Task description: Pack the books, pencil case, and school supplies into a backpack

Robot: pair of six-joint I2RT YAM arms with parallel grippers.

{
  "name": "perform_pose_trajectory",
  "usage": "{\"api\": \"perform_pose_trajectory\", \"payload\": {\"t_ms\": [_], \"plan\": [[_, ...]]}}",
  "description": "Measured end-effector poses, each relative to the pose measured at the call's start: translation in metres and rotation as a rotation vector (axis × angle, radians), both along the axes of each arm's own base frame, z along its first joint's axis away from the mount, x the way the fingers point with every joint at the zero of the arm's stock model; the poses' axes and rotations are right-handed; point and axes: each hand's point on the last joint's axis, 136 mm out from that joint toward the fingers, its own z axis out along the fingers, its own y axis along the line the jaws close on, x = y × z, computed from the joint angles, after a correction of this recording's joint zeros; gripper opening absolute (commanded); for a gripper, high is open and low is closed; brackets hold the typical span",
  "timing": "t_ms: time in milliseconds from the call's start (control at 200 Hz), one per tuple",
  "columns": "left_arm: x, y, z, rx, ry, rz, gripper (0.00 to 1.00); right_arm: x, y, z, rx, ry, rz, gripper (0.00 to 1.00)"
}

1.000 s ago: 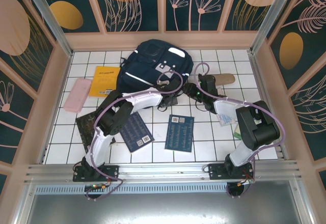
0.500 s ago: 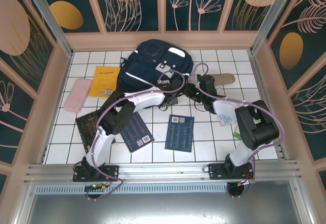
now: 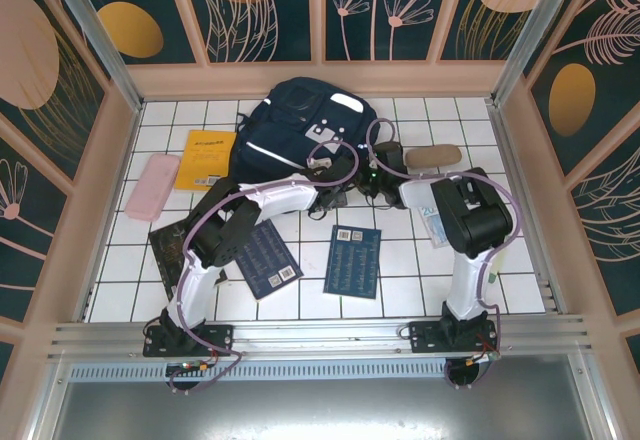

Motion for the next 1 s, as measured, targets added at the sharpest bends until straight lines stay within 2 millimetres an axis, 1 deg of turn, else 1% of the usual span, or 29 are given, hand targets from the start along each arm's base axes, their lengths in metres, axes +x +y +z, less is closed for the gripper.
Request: {"api": "perform_pose_trajectory", "payload": {"t_ms": [80,125,315,430,530,575,620,670,735,911,991,1001], "plan": [[-0.001,0.0,0.001,-0.007,0.001,-0.005,0.0,0.004,0.004,-0.004,0.018,0.025,-0.008,0.09],[-0.003,0.001,0.001,-0.007,0.004,-0.011,0.0,0.006,0.005,-0.004,0.02,0.032,-0.011,0.0],[-0.009,0.008,0.005,-0.013,0.007,-0.021,0.0,0.009,0.004,-0.002,0.001,0.057,-0.008,0.0],[-0.017,0.019,0.01,-0.025,0.001,-0.02,0.0,0.009,0.002,-0.001,-0.013,0.065,0.009,0.0],[-0.023,0.03,0.019,-0.054,-0.013,-0.017,0.0,0.01,0.001,0.001,-0.014,0.068,0.031,0.0],[-0.028,0.04,0.022,-0.052,-0.01,-0.01,0.0,0.011,-0.001,0.002,-0.016,0.069,0.034,0.0],[-0.033,0.054,0.024,-0.042,-0.003,0.004,0.0,0.013,-0.004,0.003,-0.02,0.068,0.036,0.0],[-0.039,0.072,0.026,-0.027,0.009,0.019,0.0,0.018,-0.012,0.004,-0.028,0.062,0.024,0.0],[-0.042,0.09,0.03,-0.016,0.015,0.035,0.0,0.025,-0.022,0.005,-0.04,0.061,0.012,0.0],[-0.044,0.109,0.053,-0.01,-0.018,0.025,0.0,0.033,-0.032,0.007,-0.057,0.064,0.021,0.0],[-0.044,0.118,0.058,0.018,-0.026,0.019,0.0,0.039,-0.037,0.008,-0.074,0.063,0.022,0.0],[-0.044,0.119,0.059,0.023,-0.025,0.019,0.0,0.041,-0.039,0.009,-0.077,0.059,0.021,0.04]]}}
